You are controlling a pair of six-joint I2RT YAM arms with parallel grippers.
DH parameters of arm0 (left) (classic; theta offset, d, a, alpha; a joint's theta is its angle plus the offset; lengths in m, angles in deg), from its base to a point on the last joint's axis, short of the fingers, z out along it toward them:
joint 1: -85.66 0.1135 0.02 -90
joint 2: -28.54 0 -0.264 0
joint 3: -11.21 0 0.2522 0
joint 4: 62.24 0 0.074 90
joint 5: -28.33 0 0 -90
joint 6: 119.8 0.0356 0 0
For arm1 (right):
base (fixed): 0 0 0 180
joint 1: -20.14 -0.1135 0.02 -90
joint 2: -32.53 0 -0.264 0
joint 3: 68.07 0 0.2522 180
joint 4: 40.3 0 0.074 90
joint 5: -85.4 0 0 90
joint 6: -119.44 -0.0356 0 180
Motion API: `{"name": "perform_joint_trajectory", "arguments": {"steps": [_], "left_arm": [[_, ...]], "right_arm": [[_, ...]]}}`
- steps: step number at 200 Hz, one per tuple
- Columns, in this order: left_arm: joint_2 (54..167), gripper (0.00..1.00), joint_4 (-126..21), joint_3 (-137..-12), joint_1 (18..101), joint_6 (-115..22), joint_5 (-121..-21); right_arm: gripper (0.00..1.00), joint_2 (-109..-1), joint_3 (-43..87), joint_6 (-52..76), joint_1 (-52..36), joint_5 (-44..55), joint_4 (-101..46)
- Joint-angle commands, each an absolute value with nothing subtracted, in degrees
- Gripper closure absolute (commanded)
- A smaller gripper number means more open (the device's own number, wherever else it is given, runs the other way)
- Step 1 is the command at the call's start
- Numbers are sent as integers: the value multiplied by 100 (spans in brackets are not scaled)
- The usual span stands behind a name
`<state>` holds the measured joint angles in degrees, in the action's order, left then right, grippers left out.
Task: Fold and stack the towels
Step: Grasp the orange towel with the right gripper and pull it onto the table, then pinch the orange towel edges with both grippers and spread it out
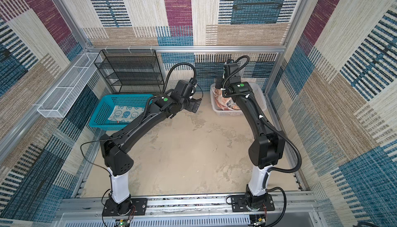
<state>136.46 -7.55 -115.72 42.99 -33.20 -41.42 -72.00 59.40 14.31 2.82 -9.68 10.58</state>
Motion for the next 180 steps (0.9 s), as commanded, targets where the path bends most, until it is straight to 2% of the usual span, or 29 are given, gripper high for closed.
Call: {"name": "perform_joint_trajectory", "arguments": {"steps": [1,26,48,75,98,145,171,180], "left_arm": [[12843,0,-1041,-10741,4329,-3918,-4248],[11733,0,-1191,-9683,4424,-4217,-4223],[10850,0,-1211,-8953,4487,-4337,-4057],[10122,0,-1235,-8247,4571,-4450,-3946],[9955,0,-1255,-7790,4655,-4627,-4119],[10070,0,-1355,-6974,4664,-4967,-4682],[10165,0,-1601,-6670,4668,-5145,-5077],[10250,0,-1697,-6599,4664,-5201,-5255]], "right_arm": [[100,-6989,6420,1418,-189,-780,1530],[100,-6844,7013,1419,-934,-739,1814],[100,-6519,6801,1336,-1350,-527,1690],[100,-5810,5185,1103,-1383,-198,789],[100,-5656,4000,1016,-1278,-156,387],[97,-5261,1228,737,-231,618,-590],[82,-5210,310,811,407,506,-777],[65,-5230,140,855,579,446,-799]]}}
